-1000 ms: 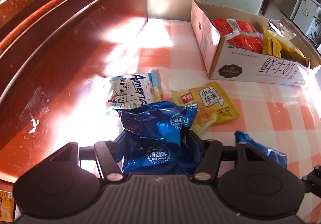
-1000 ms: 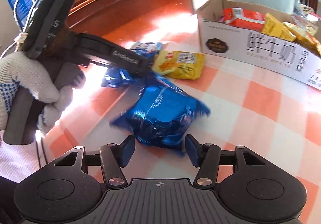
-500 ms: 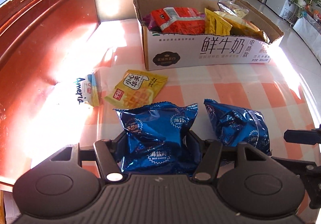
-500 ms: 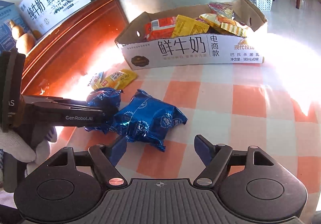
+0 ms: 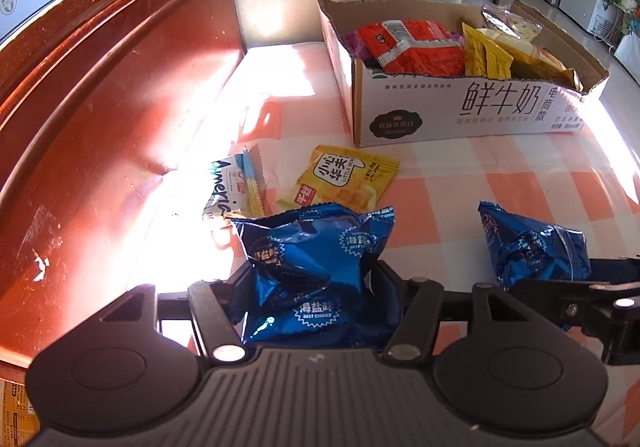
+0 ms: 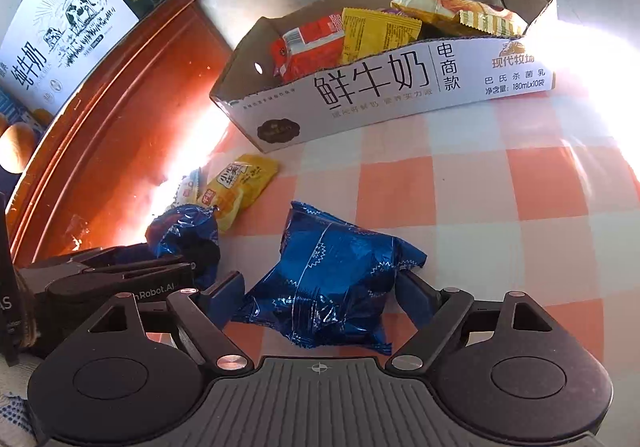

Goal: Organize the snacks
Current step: 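Close right gripper on the second blue packet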

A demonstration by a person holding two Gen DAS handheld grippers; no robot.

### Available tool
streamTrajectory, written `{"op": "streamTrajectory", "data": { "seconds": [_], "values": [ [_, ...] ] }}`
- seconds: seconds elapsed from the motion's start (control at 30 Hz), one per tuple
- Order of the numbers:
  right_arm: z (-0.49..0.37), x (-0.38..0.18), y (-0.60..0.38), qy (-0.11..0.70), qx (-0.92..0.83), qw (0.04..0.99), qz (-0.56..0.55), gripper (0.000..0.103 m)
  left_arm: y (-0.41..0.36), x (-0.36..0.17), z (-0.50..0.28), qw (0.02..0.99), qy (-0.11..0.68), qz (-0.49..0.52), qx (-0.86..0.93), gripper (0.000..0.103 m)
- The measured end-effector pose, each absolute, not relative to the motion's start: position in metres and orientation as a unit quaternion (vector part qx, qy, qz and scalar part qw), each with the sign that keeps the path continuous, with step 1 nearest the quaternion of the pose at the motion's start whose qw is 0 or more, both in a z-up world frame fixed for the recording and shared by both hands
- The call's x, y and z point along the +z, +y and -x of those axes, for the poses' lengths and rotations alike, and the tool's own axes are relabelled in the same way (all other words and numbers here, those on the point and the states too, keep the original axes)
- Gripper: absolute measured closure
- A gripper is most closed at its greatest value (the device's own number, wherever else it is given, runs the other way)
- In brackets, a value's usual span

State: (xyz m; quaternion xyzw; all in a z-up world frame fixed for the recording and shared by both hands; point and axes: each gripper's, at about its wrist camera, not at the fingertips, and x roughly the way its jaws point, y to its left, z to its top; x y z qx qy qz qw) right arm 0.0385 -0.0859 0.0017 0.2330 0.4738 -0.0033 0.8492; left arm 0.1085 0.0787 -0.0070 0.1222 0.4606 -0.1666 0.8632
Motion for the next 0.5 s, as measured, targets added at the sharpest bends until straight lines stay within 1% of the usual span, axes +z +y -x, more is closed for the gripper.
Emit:
{"op": "streamTrajectory", "data": {
  "seconds": [0.17,0.23,0.27,0.3,0.33,0.37,0.5],
  "values": [
    [-0.046,-0.006,-0.083,0.485,0.003,0.849,-0.211,0.017,0.071,-0.010,-0.106,0.860,0.462,-0.135,-0.170,0.043],
    [-0.047,-0.005,-0.082,0.488,0.010,0.852,-0.191,0.023,0.066,-0.011,-0.104,0.858,0.461,-0.141,-0.176,0.043],
    [-0.047,-0.005,-0.083,0.489,0.013,0.854,-0.180,0.031,0.064,-0.011,-0.103,0.857,0.460,-0.145,-0.179,0.043],
    [-0.047,-0.004,-0.084,0.490,0.016,0.854,-0.173,0.043,0.061,-0.012,-0.102,0.857,0.460,-0.148,-0.182,0.043],
    [-0.047,-0.003,-0.088,0.494,0.018,0.854,-0.165,0.049,0.059,-0.012,-0.100,0.856,0.459,-0.150,-0.185,0.043],
    [-0.047,-0.003,-0.092,0.497,0.021,0.853,-0.159,0.060,0.056,-0.012,-0.099,0.855,0.458,-0.153,-0.188,0.043],
    [-0.046,0.002,-0.108,0.503,0.021,0.854,-0.128,0.068,0.045,-0.011,-0.095,0.854,0.452,-0.163,-0.198,0.043]
  ]
}}
